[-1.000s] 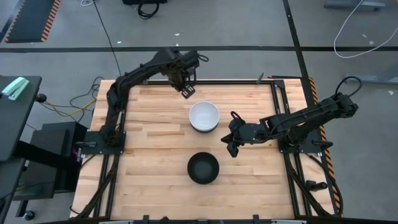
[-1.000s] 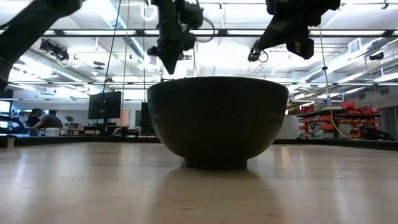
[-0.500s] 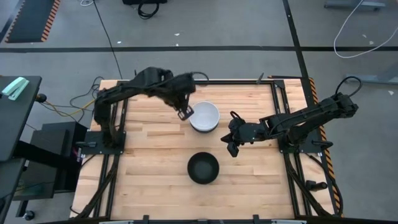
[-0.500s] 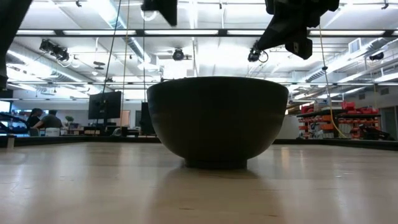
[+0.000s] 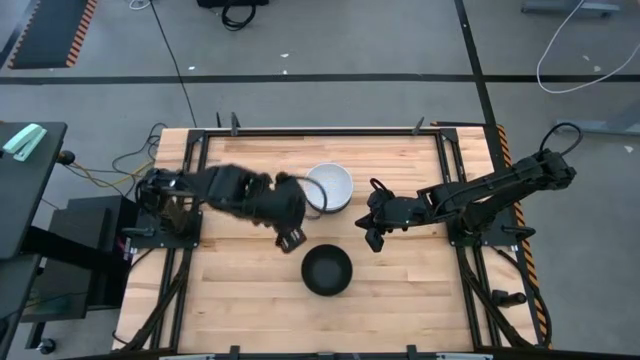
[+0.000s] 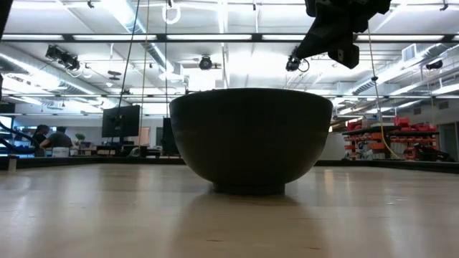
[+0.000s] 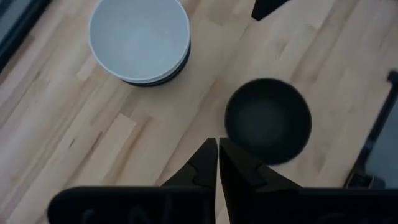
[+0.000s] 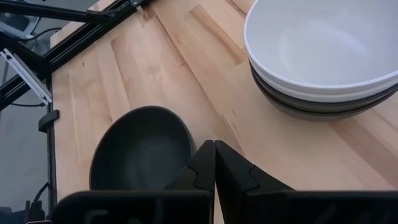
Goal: Nest bowls inside each other
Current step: Stack the black bowl on top of the white bowl
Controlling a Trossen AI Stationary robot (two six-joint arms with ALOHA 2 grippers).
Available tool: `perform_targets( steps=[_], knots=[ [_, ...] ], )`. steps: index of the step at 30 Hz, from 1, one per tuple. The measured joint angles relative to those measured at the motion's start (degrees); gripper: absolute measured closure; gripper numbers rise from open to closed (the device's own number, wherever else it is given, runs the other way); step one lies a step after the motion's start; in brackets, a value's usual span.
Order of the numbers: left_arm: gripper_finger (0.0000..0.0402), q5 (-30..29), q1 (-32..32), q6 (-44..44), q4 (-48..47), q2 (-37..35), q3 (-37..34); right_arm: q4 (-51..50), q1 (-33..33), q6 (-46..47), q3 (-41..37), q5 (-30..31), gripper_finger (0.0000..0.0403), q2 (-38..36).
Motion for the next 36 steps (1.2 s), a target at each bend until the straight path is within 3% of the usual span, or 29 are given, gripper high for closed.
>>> perform_targets(
  steps=[5, 9, 16, 25, 36],
  knots=[
    [0.0389, -5.33, -6.33, -10.21, 0.25, -0.02, 0.0, 0.0, 0.0, 0.0, 0.0, -0.02, 0.0391, 0.0],
    [0.0391, -8.69, -9.95, -12.94, 0.0, 0.32, 0.0, 0.0, 0.0, 0.02, 0.0, -0.3, 0.0391, 0.0],
    [0.0373, -9.75, -12.19, -17.97, 0.0, 0.35, -1.95, -0.11, 0.17, 1.06, 0.0, -2.36, 0.0391, 0.0],
    [0.0386, -5.51, -10.86, -28.65, 0.05, -3.88, -23.46, -0.36, -0.23, 1.14, -0.02, -2.44, 0.0391, 0.0],
    [0.0378, -4.8, -10.49, -42.56, 5.84, -23.17, -49.86, -0.31, -3.03, 1.09, -0.02, -6.77, 0.0391, 0.0]
  ],
)
